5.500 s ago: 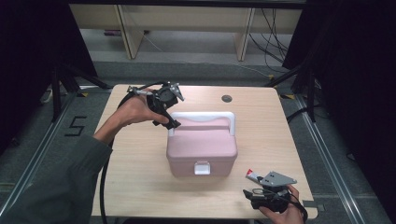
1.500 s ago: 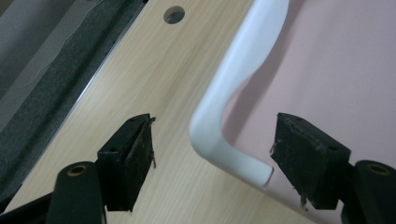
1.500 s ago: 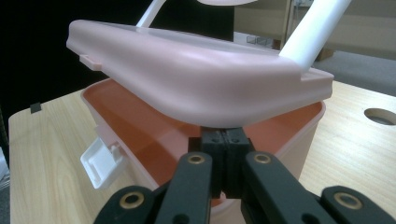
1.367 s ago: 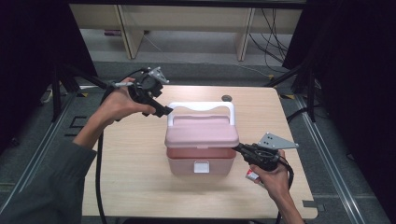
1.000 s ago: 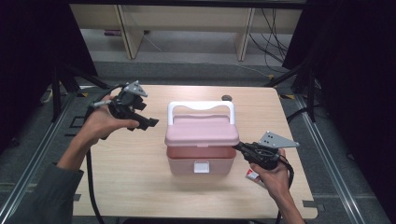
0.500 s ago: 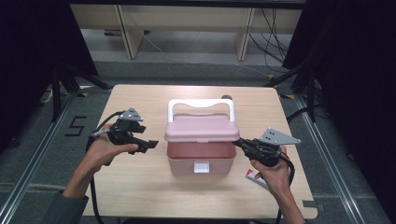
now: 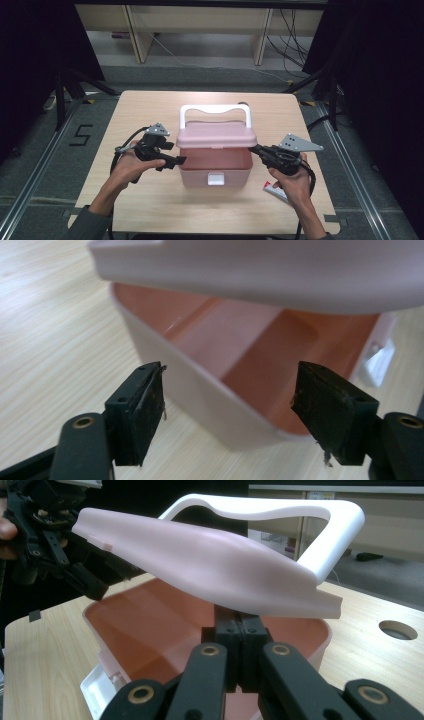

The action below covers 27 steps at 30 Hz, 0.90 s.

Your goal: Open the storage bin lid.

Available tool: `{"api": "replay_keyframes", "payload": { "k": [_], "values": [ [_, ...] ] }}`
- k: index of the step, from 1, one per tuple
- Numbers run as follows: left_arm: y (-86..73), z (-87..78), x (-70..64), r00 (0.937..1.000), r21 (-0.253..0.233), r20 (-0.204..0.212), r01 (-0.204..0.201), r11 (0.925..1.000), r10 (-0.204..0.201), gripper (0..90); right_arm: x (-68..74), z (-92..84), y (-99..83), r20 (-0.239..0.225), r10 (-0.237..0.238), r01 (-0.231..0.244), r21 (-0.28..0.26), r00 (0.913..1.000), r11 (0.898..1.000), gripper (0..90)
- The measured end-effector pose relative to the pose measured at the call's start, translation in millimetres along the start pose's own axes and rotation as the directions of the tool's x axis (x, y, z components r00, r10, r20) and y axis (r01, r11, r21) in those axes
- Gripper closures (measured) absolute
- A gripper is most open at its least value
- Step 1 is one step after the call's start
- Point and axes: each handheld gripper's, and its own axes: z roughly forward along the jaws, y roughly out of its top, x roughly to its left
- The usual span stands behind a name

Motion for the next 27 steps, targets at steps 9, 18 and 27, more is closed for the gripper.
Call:
{"api": "replay_keyframes", "payload": {
  "k": [9, 18, 27],
  "values": [
    [-7.1, 9.2, -1.3, 0.9952, 0.021, -0.060, -0.076, 0.9969, 0.077, 43.2, -1.4, 2.0, 4.8, -0.009, -0.009, 0.009, -0.018, 0.9999, 1.000, 90.0],
    [-11.2, 14.9, -3.4, 0.9946, 0.026, -0.075, -0.069, 0.9973, 0.071, 45.9, -3.4, 4.6, 10.1, -0.008, 0.011, -0.011, -0.003, 0.9999, 1.000, 90.0],
    [-14.2, 14.6, -3.5, 0.9965, 0.007, -0.069, -0.047, 0.9989, 0.048, 47.7, -14.0, 11.2, 20.9, 0.006, -0.015, 0.015, -0.014, 0.9999, 1.000, 90.0]
  ]
}}
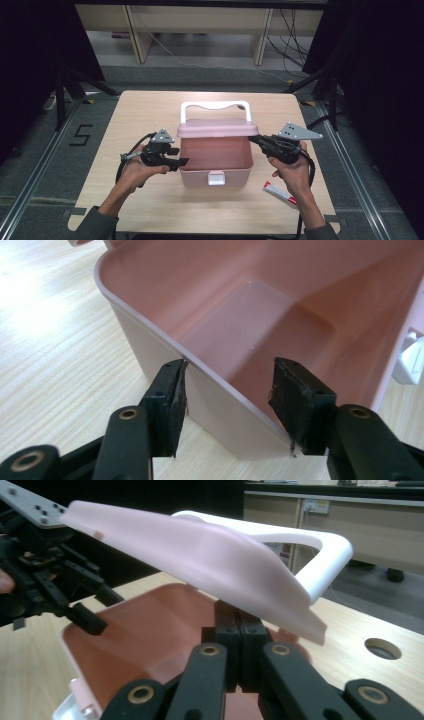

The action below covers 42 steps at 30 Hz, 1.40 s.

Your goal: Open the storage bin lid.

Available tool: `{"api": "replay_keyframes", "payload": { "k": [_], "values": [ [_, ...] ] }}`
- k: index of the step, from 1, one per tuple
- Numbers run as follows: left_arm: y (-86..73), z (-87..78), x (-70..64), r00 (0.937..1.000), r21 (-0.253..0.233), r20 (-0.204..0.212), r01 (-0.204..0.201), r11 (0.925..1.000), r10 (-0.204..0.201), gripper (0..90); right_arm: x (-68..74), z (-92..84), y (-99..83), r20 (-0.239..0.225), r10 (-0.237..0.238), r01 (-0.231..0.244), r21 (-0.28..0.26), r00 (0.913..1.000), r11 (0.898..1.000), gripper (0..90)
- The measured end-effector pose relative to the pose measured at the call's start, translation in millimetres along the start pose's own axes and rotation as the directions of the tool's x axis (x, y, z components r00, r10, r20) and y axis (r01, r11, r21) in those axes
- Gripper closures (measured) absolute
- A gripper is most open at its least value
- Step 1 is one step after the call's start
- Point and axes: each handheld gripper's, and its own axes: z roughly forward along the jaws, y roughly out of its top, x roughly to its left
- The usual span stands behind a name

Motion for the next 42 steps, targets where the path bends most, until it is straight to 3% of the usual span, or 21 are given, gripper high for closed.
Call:
{"api": "replay_keyframes", "payload": {
  "k": [2, 6, 7, 10, 12, 15, 19, 22, 23, 26, 27, 28, 29, 32, 42],
  "values": [
    [-0.3, -0.1, -0.2, 1.0000, -0.001, 0.000, 0.004, 1.0000, -0.004, 47.8, -3.4, 0.8, 2.8, 0.014, -0.017, 0.017, 0.012, 0.9998, 1.000, 90.0],
    [-1.0, -0.3, -0.4, 1.0000, -0.005, 0.000, 0.009, 0.9999, -0.009, 48.2, -9.8, 5.8, 7.6, 0.009, 0.004, -0.004, 0.007, 1.0000, 1.000, 90.0],
    [-1.1, -0.3, -0.3, 1.0000, -0.006, 0.001, 0.009, 0.9999, -0.009, 48.3, -12.6, 7.1, 9.5, 0.017, -0.017, 0.017, 0.006, 0.9997, 1.000, 90.0],
    [-1.3, -0.5, -0.7, 0.9999, -0.006, -0.001, 0.010, 0.9999, -0.010, 48.6, -14.9, 10.7, 11.7, 0.020, 0.010, -0.010, 0.012, 0.9997, 1.000, 90.0],
    [-1.2, -0.5, -0.2, 1.0000, -0.005, 0.001, 0.008, 1.0000, -0.007, 48.7, -18.8, 13.3, 12.6, 0.029, -0.010, 0.010, 0.018, 0.9995, 1.000, 90.0],
    [-1.5, -0.4, -0.1, 0.9999, -0.008, 0.004, 0.010, 0.9999, -0.010, 48.8, -22.5, 17.6, 13.2, 0.029, 0.021, -0.021, 0.024, 0.9994, 0.999, 90.0],
    [-1.9, -0.8, 0.8, 1.0000, -0.009, 0.005, 0.009, 0.9999, -0.009, 49.5, -30.1, 24.4, 15.0, 0.041, 0.011, -0.012, 0.014, 0.9991, 1.000, 90.0],
    [-2.1, -1.0, 1.7, 0.9999, -0.010, 0.014, 0.007, 0.9999, -0.007, 50.5, -37.7, 31.1, 12.8, 0.059, 0.013, -0.014, 0.019, 0.9982, 1.000, 90.0],
    [-2.2, -1.0, 1.7, 0.9998, -0.010, 0.015, 0.009, 0.9999, -0.009, 50.6, -38.1, 32.5, 11.8, 0.053, 0.043, -0.044, 0.022, 0.9977, 0.999, 90.0],
    [-2.2, -1.2, 1.3, 0.9999, -0.010, 0.010, 0.006, 0.9999, -0.006, 50.8, -46.7, 37.0, 9.6, 0.068, 0.026, -0.028, 0.024, 0.9974, 0.999, 90.0],
    [-2.4, -1.1, 1.1, 0.9999, -0.014, 0.007, 0.008, 0.9999, -0.008, 50.8, -45.9, 37.6, 9.3, 0.063, 0.056, -0.059, 0.032, 0.9964, 0.998, 90.0],
    [-2.4, -1.0, 1.6, 0.9998, -0.012, 0.015, 0.010, 0.9999, -0.010, 50.9, -49.4, 39.6, 9.1, 0.061, 0.036, -0.038, 0.022, 0.9975, 0.999, 90.0],
    [-2.4, -1.1, 1.2, 0.9999, -0.012, 0.011, 0.012, 0.9999, -0.012, 50.9, -49.2, 40.7, 9.0, 0.071, 0.057, -0.059, 0.029, 0.9959, 0.998, 90.0],
    [-2.8, -0.9, 1.5, 0.9998, -0.016, 0.016, 0.016, 0.9997, -0.016, 50.9, -55.7, 46.2, 9.0, 0.078, 0.035, -0.038, 0.034, 0.9963, 0.999, 90.0],
    [-2.9, -1.1, 0.5, 0.9999, -0.016, 0.008, 0.013, 0.9998, -0.013, 51.1, -65.9, 58.9, 5.3, 0.096, 0.060, -0.065, 0.046, 0.9936, 0.997, 90.0]
  ]
}}
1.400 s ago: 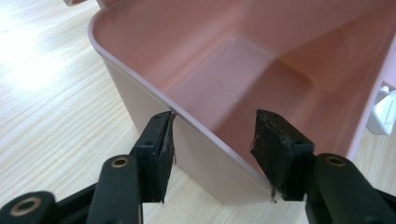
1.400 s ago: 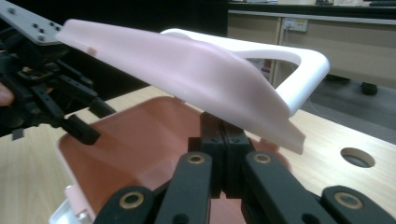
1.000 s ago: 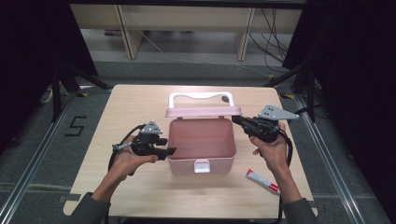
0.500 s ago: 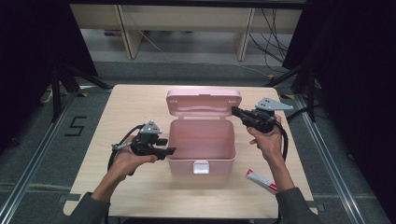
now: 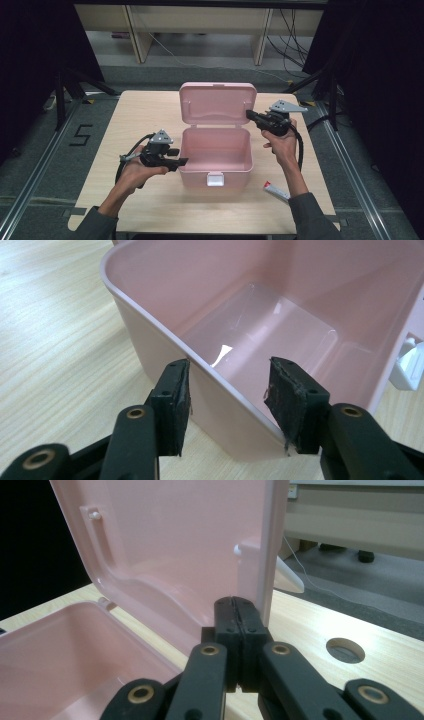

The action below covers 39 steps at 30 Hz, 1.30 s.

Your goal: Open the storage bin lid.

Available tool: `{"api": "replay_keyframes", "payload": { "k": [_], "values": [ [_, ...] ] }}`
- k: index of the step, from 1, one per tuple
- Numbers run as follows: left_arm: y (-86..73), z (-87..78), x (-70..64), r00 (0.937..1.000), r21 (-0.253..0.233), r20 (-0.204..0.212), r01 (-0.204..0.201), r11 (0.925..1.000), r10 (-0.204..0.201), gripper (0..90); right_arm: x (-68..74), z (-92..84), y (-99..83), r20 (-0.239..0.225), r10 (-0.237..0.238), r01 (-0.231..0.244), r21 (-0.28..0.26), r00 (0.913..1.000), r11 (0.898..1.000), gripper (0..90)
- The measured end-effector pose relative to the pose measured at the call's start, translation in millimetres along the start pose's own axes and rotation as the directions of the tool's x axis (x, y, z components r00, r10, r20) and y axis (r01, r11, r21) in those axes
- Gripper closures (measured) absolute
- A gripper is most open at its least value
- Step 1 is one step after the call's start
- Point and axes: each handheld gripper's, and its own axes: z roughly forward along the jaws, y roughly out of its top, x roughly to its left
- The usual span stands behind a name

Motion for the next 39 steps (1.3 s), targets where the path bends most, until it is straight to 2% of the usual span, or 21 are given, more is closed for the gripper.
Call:
{"api": "replay_keyframes", "payload": {
  "k": [2, 7, 10, 11, 12, 13, 15, 17, 19, 20, 21, 23, 25, 26, 27, 33, 34, 35, 37, 38, 39],
  "values": [
    [0.0, 0.0, -0.1, 1.0000, 0.001, -0.001, 0.000, 1.0000, 0.000, 51.1, -3.3, 4.1, -1.2, -0.002, -0.010, 0.010, -0.006, 1.0000, 1.000, 90.0],
    [-0.1, 0.0, -0.3, 1.0000, -0.001, -0.002, 0.002, 1.0000, -0.002, 51.2, -6.6, 11.2, -1.0, 0.001, 0.021, -0.021, 0.009, 0.9998, 1.000, 90.0],
    [-0.2, 0.0, -0.4, 1.0000, -0.002, -0.003, 0.005, 1.0000, -0.005, 51.2, -9.8, 16.6, -0.9, 0.023, 0.002, -0.002, 0.014, 0.9997, 1.000, 90.0],
    [-0.2, 0.0, -0.6, 1.0000, -0.002, -0.004, 0.005, 1.0000, -0.005, 51.2, -8.3, 17.5, -1.2, 0.015, 0.037, -0.038, 0.029, 0.9992, 0.999, 90.0],
    [-0.2, 0.0, -0.7, 1.0000, -0.002, -0.005, 0.003, 1.0000, -0.003, 51.2, -11.2, 19.4, -1.4, 0.022, 0.005, -0.005, 0.014, 0.9997, 1.000, 90.0],
    [-0.3, 0.0, -1.2, 1.0000, -0.003, -0.009, 0.002, 1.0000, -0.002, 51.2, -10.8, 20.3, -1.9, 0.014, 0.024, -0.024, 0.024, 0.9996, 0.999, 90.0],
    [-0.4, 0.3, -2.8, 0.9998, -0.006, -0.018, 0.000, 1.0000, 0.000, 51.1, -12.0, 22.8, -3.0, 0.024, 0.011, -0.012, 0.022, 0.9997, 1.000, 90.0],
    [-0.4, -0.1, -2.6, 0.9999, -0.003, -0.013, -0.002, 1.0000, 0.002, 51.1, -12.4, 24.6, -4.1, 0.020, 0.030, -0.031, 0.045, 0.9994, 0.998, 90.0],
    [-0.5, 0.2, -2.1, 0.9998, -0.003, -0.021, 0.001, 1.0000, -0.002, 51.1, -14.5, 27.6, -5.6, 0.028, 0.009, -0.010, 0.037, 0.9996, 0.999, 90.0],
    [-0.5, 0.2, -2.5, 0.9999, -0.007, -0.014, 0.005, 1.0000, -0.005, 51.1, -12.6, 28.3, -6.5, 0.030, 0.042, -0.043, 0.055, 0.9987, 0.998, 90.0],
    [-0.5, -0.1, -2.3, 0.9999, -0.004, -0.012, 0.002, 1.0000, -0.002, 51.1, -12.5, 29.4, -7.6, 0.034, 0.046, -0.048, 0.064, 0.9983, 0.997, 90.0],
    [-0.7, -0.1, -2.5, 0.9999, -0.006, -0.014, 0.006, 1.0000, -0.006, 51.1, -16.2, 31.9, -9.8, 0.043, 0.010, -0.013, 0.056, 0.9990, 0.998, 90.0],
    [-0.8, 0.1, -2.8, 0.9998, -0.009, -0.017, 0.013, 0.9999, -0.014, 51.1, -14.3, 32.8, -11.9, 0.037, 0.054, -0.057, 0.070, 0.9978, 0.996, 90.0],
    [-0.8, 0.1, -2.5, 0.9997, -0.006, -0.023, 0.011, 0.9999, -0.011, 51.1, -16.6, 34.5, -13.8, 0.029, 0.039, -0.040, 0.068, 0.9988, 0.997, 90.0],
    [-0.8, 0.2, -2.7, 0.9997, -0.008, -0.021, 0.014, 0.9999, -0.014, 51.2, -17.2, 34.7, -15.1, 0.051, 0.028, -0.032, 0.062, 0.9983, 0.998, 90.0],
    [-0.9, -0.7, -2.0, 0.9996, -0.011, -0.016, 0.023, 0.9997, -0.023, 51.2, -22.1, 31.9, -24.2, 0.053, 0.095, -0.099, 0.080, 0.9940, 0.992, 90.0],
    [-1.2, -0.7, -2.1, 0.9996, -0.011, -0.019, 0.020, 0.9997, -0.021, 51.2, -23.5, 31.4, -24.9, 0.051, 0.080, -0.083, 0.073, 0.9955, 0.994, 90.0],
    [-1.3, -0.6, -2.7, 0.9994, -0.021, -0.018, 0.028, 0.9994, -0.029, 51.8, -21.1, 28.9, -24.7, 0.057, 0.094, -0.098, 0.071, 0.9940, 0.993, 90.0],
    [-1.2, -0.8, -2.5, 0.9995, -0.018, -0.015, 0.027, 0.9995, -0.027, 51.7, -19.8, 24.6, -21.6, 0.056, 0.027, -0.031, 0.072, 0.9981, 0.997, 88.5],
    [-1.3, -1.2, -2.6, 0.9997, -0.013, -0.017, 0.020, 0.9997, -0.020, 51.7, -17.7, 23.1, -20.3, 0.054, 0.025, -0.028, 0.069, 0.9982, 0.997, 87.8],
    [-1.3, -1.2, -2.7, 0.9996, -0.016, -0.015, 0.022, 0.9996, -0.022, 51.9, -15.9, 19.4, -17.4, 0.063, -0.010, 0.005, 0.072, 0.9980, 0.997, 86.7]
  ]
}}
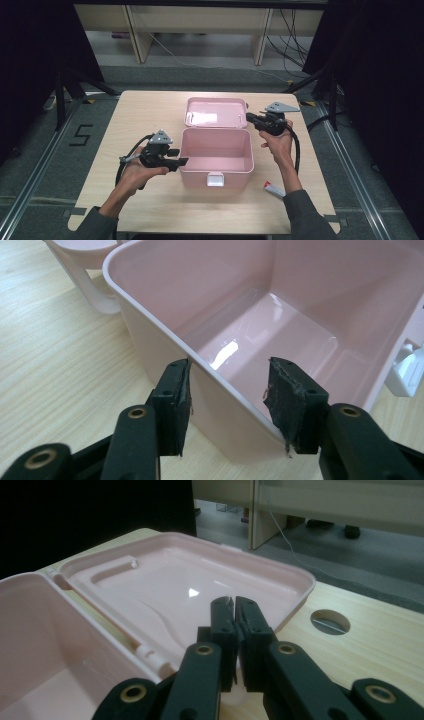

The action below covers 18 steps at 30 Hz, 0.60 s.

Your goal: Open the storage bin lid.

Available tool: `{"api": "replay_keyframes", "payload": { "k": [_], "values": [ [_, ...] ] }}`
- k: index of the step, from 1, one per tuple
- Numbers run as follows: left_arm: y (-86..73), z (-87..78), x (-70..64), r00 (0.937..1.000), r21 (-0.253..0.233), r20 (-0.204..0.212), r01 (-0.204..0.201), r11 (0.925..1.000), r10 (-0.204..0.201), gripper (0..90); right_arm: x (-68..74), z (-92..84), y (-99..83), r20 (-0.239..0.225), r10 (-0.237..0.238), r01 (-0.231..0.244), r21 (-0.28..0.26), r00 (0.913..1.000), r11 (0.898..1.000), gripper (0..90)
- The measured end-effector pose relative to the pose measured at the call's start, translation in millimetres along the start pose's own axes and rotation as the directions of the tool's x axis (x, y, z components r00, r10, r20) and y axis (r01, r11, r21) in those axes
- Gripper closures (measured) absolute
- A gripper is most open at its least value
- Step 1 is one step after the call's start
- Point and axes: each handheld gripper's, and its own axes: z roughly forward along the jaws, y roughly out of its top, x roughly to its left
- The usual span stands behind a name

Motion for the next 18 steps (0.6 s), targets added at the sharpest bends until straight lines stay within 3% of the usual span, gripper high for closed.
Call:
{"api": "replay_keyframes", "payload": {
  "k": [2, 5, 9, 11, 15, 16, 17, 18],
  "values": [
    [0.0, 0.0, -0.1, 1.0000, 0.001, 0.002, -0.002, 1.0000, 0.002, 51.8, 4.2, -5.9, 3.3, 0.002, 0.004, -0.004, 0.010, 1.0000, 1.000, 84.2],
    [-0.1, -0.3, -0.2, 1.0000, 0.001, 0.003, -0.001, 1.0000, 0.001, 51.7, 5.1, -16.6, 5.9, 0.015, -0.029, 0.029, 0.007, 0.9995, 1.000, 81.5],
    [-0.2, -0.3, -0.4, 1.0000, 0.000, 0.003, 0.000, 1.0000, 0.000, 51.5, 6.4, -29.4, 3.0, 0.038, -0.010, 0.010, 0.017, 0.9992, 1.000, 76.5],
    [-0.2, -0.2, -0.9, 1.0000, 0.002, 0.005, 0.002, 1.0000, -0.002, 50.9, 4.6, -35.3, 0.9, 0.037, -0.026, 0.026, 0.015, 0.9990, 1.000, 74.8],
    [-0.1, -0.3, -1.8, 1.0000, 0.009, 0.005, 0.001, 1.0000, -0.001, 50.2, 8.5, -42.7, -4.8, 0.026, 0.030, -0.029, -0.003, 0.9992, 1.000, 68.9],
    [-0.1, -0.4, -1.8, 1.0000, 0.008, 0.005, 0.001, 1.0000, -0.001, 50.2, 7.1, -44.1, -5.5, 0.036, 0.004, -0.004, -0.011, 0.9994, 1.000, 67.2],
    [-0.2, -0.3, -1.6, 1.0000, 0.006, 0.007, 0.004, 1.0000, -0.004, 50.1, 9.2, -45.4, -6.0, 0.040, 0.026, -0.026, -0.002, 0.9989, 1.000, 65.4],
    [-0.3, -0.3, -1.6, 1.0000, 0.007, 0.008, 0.003, 1.0000, -0.003, 50.1, 7.6, -48.0, -5.5, 0.042, -0.006, 0.006, 0.014, 0.9991, 1.000, 62.6]
  ]
}}
